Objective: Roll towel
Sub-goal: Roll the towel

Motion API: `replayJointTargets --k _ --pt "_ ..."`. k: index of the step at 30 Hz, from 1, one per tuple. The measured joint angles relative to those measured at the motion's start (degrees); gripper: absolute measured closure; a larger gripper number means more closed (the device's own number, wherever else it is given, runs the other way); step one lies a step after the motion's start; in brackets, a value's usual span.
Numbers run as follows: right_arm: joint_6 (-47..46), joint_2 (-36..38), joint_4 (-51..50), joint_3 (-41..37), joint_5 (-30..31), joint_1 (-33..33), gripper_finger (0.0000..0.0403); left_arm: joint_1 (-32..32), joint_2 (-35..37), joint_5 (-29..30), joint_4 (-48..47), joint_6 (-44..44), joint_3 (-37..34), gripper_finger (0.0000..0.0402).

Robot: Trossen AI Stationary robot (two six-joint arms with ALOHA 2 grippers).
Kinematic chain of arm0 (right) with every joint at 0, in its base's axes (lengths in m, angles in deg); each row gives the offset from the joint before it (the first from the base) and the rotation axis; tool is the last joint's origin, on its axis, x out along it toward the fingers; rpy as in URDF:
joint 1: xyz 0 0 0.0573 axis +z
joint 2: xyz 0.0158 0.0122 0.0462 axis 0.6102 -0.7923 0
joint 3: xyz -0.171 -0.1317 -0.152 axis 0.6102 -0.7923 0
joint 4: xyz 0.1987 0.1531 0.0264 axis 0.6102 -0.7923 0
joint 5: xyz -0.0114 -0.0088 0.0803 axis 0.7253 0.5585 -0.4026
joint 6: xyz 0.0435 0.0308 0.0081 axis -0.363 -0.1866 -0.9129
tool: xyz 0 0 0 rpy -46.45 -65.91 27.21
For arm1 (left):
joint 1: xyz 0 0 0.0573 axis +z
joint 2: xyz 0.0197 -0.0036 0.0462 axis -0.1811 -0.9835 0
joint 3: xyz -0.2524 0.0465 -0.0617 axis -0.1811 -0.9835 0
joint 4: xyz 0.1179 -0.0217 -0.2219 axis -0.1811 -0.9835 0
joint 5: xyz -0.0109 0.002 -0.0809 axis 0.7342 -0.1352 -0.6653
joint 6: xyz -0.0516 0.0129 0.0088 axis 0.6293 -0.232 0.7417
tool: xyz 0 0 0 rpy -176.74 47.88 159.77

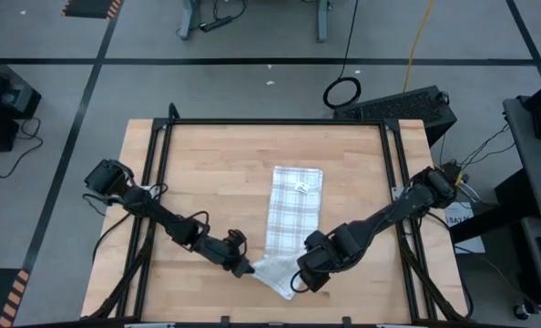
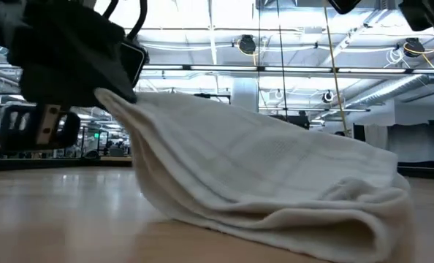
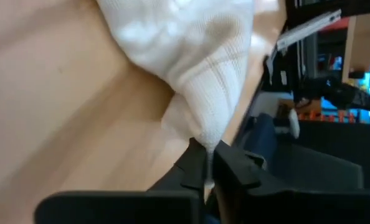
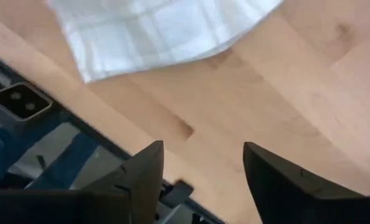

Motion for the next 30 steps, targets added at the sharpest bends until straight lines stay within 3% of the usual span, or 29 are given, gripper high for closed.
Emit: replayJointTargets --k 5,9,13,16,19,24,30 --pt "0.6 0.8 -0.7 0.0 1.1 -1.2 0.0186 -0.3 0.1 -8.6 -0.6 3.1 0.0 0.0281" --pt "0.7 3.9 -2.9 0.0 6.4 -2.4 0.0186 -0.3 1.8 -15.6 -0.9 6.8 0.0 0.0199" --pt "1.1 7.5 -7.4 0.0 12.6 -4.2 0.0186 1.3 4.9 -21.9 -2.6 6.9 0.0 0.0154" --pt "0.8 10.5 -11.7 0.0 17.8 -5.9 0.0186 3.9 8.7 -22.4 -3.2 5.2 0.0 0.0147" --pt "0.8 12.8 -14.5 0.0 22.9 -8.0 0.0186 8.7 12.4 -18.8 -5.2 0.2 0.1 0.015" --pt "1.8 15.4 -14.2 0.1 25.7 -13.7 0.0193 21.4 14.7 -16.5 -5.8 -15.7 0.1 0.0165" --pt "2.2 15.4 -12.9 0.1 25.0 -21.1 0.0231 37.8 10.8 -27.6 -9.7 -36.0 4.7 0.0203"
